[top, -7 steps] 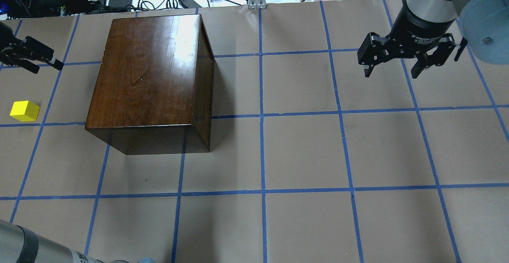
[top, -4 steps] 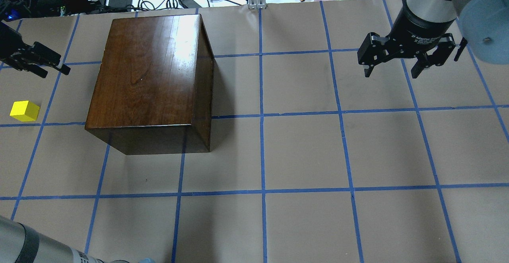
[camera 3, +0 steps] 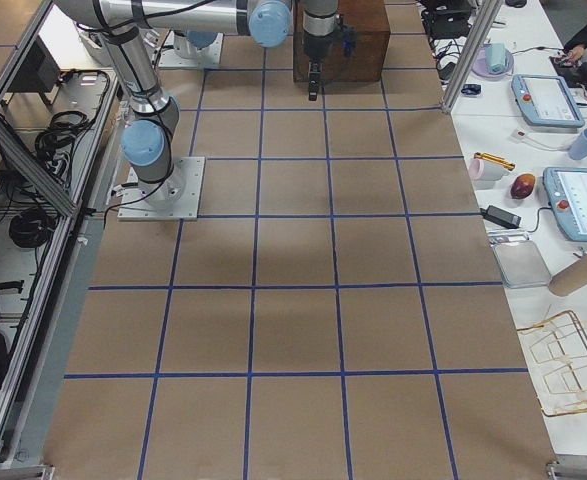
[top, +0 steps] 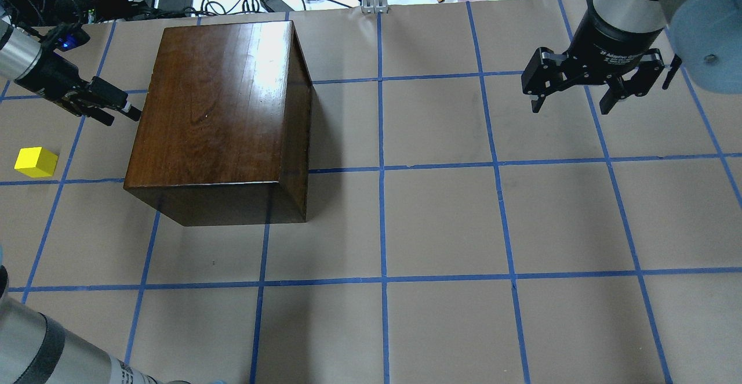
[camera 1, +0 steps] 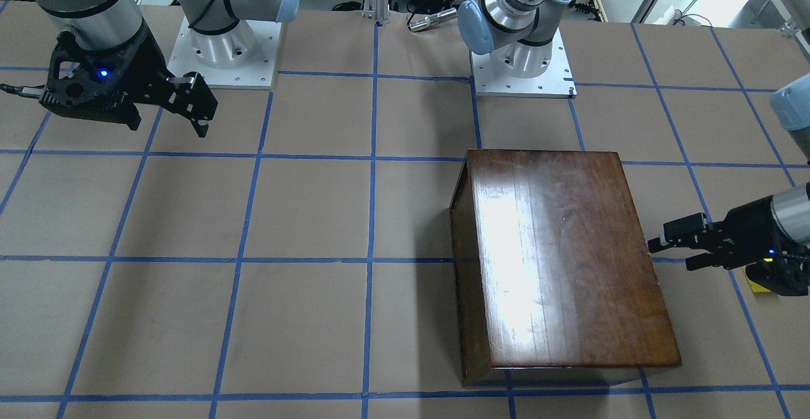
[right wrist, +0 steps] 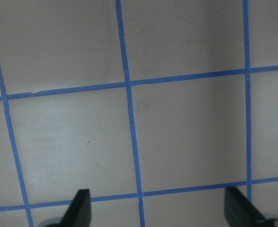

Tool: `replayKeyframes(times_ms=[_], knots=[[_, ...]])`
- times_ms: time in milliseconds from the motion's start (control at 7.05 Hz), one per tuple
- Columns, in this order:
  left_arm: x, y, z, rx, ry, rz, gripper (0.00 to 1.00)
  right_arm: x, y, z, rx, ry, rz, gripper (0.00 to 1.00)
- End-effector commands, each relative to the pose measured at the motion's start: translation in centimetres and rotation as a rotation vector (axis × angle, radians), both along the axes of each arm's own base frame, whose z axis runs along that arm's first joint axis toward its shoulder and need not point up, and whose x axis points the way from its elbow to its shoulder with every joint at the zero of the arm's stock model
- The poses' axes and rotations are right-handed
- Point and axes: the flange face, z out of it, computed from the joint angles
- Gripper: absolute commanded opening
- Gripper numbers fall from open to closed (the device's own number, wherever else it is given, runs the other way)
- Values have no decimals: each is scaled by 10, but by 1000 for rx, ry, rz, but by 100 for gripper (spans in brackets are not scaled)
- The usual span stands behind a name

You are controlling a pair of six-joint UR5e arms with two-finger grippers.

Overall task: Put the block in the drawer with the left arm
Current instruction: 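Lower the left gripper and hook the white drawer handle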

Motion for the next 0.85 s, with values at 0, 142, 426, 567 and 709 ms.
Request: replayKeyframes(times_ms=[0,142,426,567,709], knots=[[-2,-6,-15,0,37,9,100,0,0,-1,1,0,1,100],[0,-9,-21,-4,35,9,100,0,0,0,0,0,-1,100],[-4,-12,-26,2,38,8,100,0,0,0,0,0,-1,100],[-11,-14,-27,-1,35,-2,100,0,0,0,0,0,1,100],[-11,-17,-30,-10,29,-5,100,0,0,0,0,0,1,100]])
